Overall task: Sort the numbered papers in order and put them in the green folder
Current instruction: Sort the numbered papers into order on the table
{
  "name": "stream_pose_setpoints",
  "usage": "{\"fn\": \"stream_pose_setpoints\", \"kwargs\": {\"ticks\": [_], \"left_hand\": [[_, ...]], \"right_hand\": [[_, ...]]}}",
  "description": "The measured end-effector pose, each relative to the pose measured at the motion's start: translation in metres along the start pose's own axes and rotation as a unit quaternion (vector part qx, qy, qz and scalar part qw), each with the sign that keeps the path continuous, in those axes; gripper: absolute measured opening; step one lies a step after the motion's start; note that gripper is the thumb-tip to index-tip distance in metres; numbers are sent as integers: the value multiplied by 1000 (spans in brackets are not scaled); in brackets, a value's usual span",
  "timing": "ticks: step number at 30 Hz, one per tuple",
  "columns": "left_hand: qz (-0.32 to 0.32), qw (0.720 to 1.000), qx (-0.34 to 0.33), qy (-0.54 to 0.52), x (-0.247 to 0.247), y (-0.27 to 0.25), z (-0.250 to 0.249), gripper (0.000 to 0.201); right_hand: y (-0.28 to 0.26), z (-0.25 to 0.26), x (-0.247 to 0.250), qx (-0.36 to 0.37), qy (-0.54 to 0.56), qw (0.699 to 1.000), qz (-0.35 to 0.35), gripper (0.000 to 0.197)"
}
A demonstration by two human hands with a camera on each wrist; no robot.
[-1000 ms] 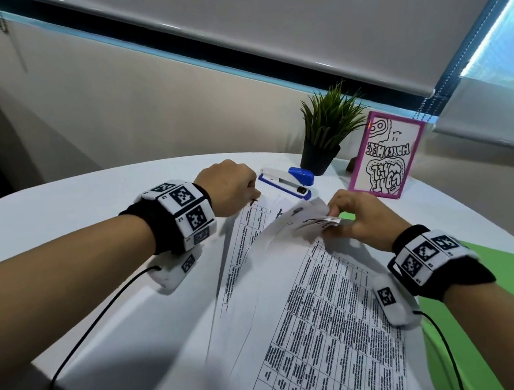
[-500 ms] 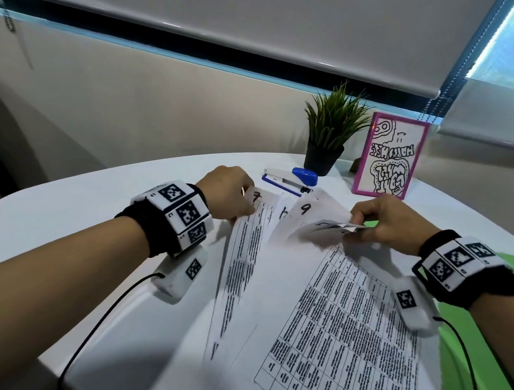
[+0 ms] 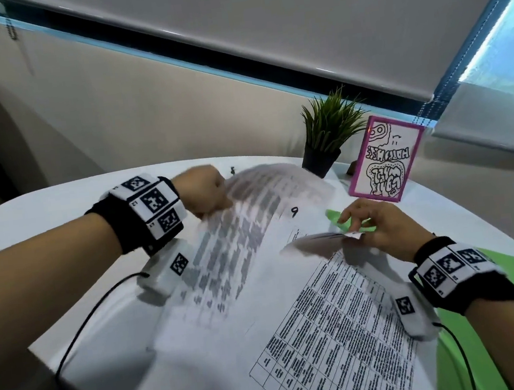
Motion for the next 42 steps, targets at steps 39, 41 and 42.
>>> {"fn": "stream_pose_setpoints", "kwargs": {"ticks": [39,41,42], "left_hand": [[155,949,-150,-229,-63,-15,-61,17],[178,941,-158,-239,-73,-22,-70,23],[194,936,-164,-245,-78,-26,-74,23]], "right_hand": [[-15,46,17,91,-27,994,-63,12],[-14,47,16,93,-63,991,-67,13],[-13,45,16,84,-56,993,-64,12]]}}
Point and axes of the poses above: each hand's wrist, its own y-axis towards the middle knuckle, its own x-axis out of the back of the hand, z = x × y, the point moved 7 cm from there along y, towards the middle knuckle, and after that the axes turned 10 degrees about y, right-handed, at the moved point
